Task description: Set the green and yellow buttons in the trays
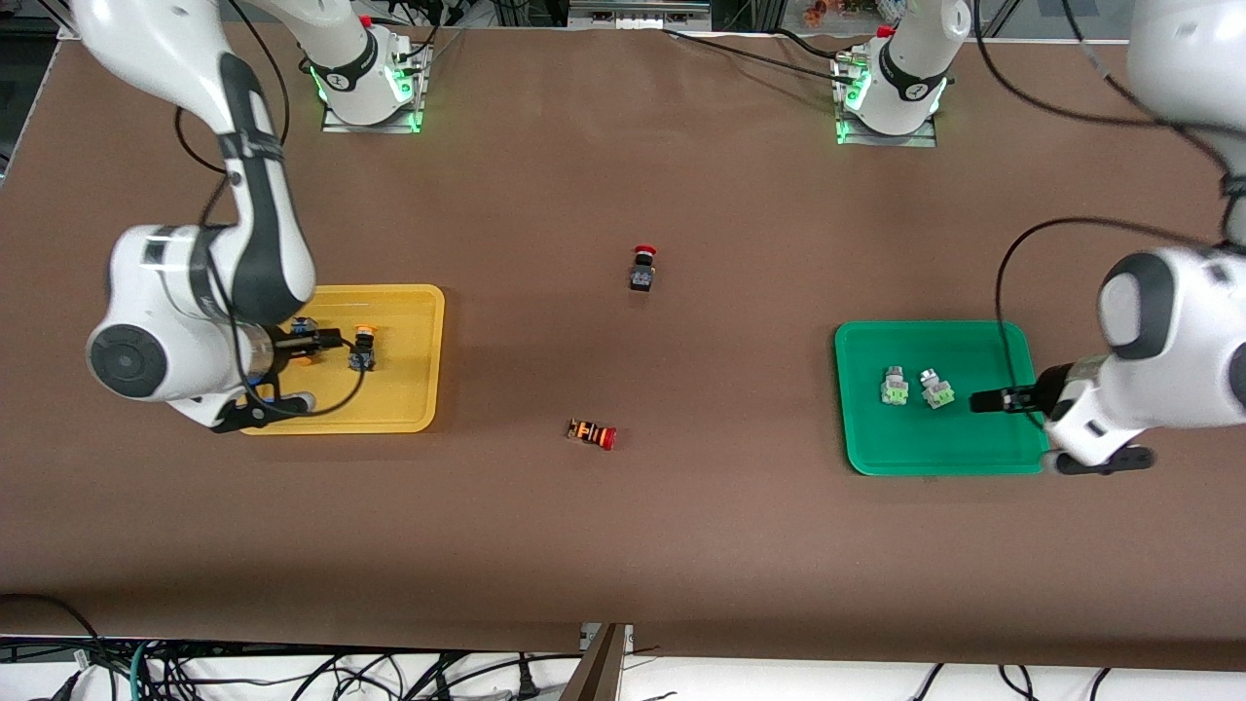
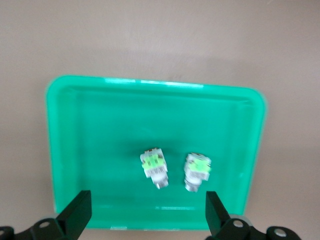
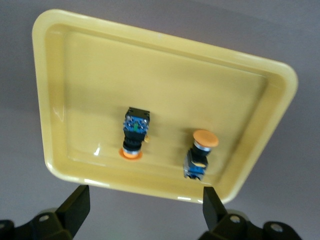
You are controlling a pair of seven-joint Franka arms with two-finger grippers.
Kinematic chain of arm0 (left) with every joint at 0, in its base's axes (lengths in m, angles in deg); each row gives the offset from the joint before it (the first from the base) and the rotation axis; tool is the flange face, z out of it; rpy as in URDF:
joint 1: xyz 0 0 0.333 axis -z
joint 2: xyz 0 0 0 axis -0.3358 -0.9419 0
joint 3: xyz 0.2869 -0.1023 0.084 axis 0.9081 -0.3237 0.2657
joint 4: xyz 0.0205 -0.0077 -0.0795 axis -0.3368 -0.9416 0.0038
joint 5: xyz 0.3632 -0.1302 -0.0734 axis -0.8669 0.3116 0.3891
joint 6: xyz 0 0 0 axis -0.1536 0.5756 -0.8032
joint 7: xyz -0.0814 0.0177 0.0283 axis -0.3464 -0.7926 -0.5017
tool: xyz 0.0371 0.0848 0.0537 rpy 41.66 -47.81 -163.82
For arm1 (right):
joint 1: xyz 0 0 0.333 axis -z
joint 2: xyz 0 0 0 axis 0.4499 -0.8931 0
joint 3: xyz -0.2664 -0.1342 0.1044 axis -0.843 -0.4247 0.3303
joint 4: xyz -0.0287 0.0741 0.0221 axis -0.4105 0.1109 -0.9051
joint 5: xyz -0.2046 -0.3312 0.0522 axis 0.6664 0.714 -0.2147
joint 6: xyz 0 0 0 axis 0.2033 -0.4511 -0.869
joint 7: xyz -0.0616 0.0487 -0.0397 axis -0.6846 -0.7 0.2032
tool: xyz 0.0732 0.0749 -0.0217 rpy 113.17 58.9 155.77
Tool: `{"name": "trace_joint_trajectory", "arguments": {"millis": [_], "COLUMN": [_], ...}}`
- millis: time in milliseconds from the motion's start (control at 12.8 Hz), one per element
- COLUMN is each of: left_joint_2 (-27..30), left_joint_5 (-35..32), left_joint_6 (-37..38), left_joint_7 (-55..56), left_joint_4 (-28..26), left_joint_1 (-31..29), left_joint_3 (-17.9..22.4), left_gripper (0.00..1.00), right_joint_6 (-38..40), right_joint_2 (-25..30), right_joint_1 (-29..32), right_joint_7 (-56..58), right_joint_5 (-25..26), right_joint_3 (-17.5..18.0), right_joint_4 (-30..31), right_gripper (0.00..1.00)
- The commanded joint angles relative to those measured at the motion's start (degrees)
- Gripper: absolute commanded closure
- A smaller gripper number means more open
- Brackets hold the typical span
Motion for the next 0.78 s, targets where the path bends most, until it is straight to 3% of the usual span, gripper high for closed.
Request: {"name": "trace_joint_trajectory", "arguments": {"millis": [0,234,468,702], "left_joint_2": [12.4,23.1,28.0,28.2], "left_joint_5": [-0.3,-1.0,-1.3,-5.7], "left_joint_6": [6.1,7.2,8.0,9.0], "left_joint_7": [0.4,4.8,4.9,3.7], "left_joint_4": [-4.2,-9.4,-12.4,-11.8], "left_joint_1": [1.3,8.1,7.3,6.4], "left_joint_3": [0.3,6.9,6.9,4.6], "left_gripper": [0.00,0.00,0.00,0.00], "right_joint_6": [5.5,9.8,11.9,12.1], "right_joint_2": [9.2,18.1,25.9,28.5], "right_joint_1": [7.1,11.2,13.3,13.7], "right_joint_7": [0.0,0.2,0.4,1.0], "right_joint_5": [2.9,3.5,11.0,10.9], "right_joint_3": [6.7,11.2,15.1,15.2], "right_joint_4": [1.9,2.9,2.8,2.1], "right_gripper": [0.00,0.00,0.00,0.00]}}
